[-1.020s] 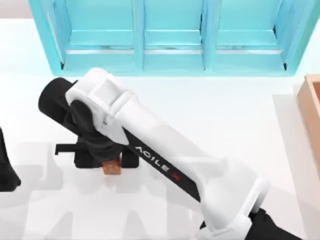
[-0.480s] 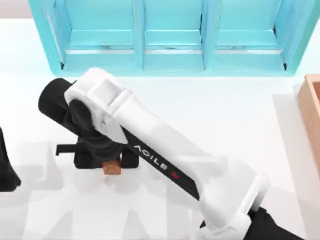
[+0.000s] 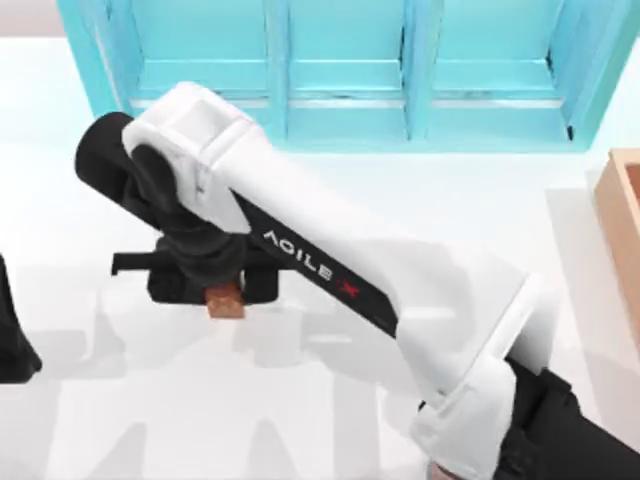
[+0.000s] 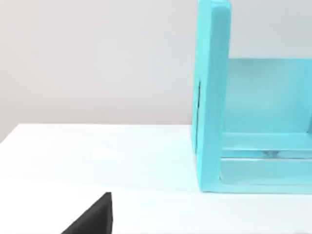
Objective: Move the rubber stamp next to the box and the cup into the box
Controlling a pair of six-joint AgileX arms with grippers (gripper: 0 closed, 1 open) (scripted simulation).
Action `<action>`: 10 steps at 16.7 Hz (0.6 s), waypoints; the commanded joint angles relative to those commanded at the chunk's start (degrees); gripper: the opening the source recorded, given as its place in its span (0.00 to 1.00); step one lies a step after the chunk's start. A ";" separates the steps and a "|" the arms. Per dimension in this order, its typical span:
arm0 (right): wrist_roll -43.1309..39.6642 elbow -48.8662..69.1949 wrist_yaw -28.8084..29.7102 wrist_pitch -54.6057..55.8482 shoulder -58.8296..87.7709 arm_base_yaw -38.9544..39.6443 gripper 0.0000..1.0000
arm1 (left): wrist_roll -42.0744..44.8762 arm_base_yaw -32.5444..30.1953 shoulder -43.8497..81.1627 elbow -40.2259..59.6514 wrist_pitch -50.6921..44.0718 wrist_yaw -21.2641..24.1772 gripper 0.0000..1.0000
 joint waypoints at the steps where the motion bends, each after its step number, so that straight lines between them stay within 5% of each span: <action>1: -0.27 -3.75 -0.12 1.63 -2.73 -0.31 0.00 | 0.00 0.00 0.00 0.00 0.00 0.00 1.00; 10: -3.49 -42.71 -0.73 17.75 -30.03 -3.00 0.00 | 0.00 0.00 0.00 0.00 0.00 0.00 1.00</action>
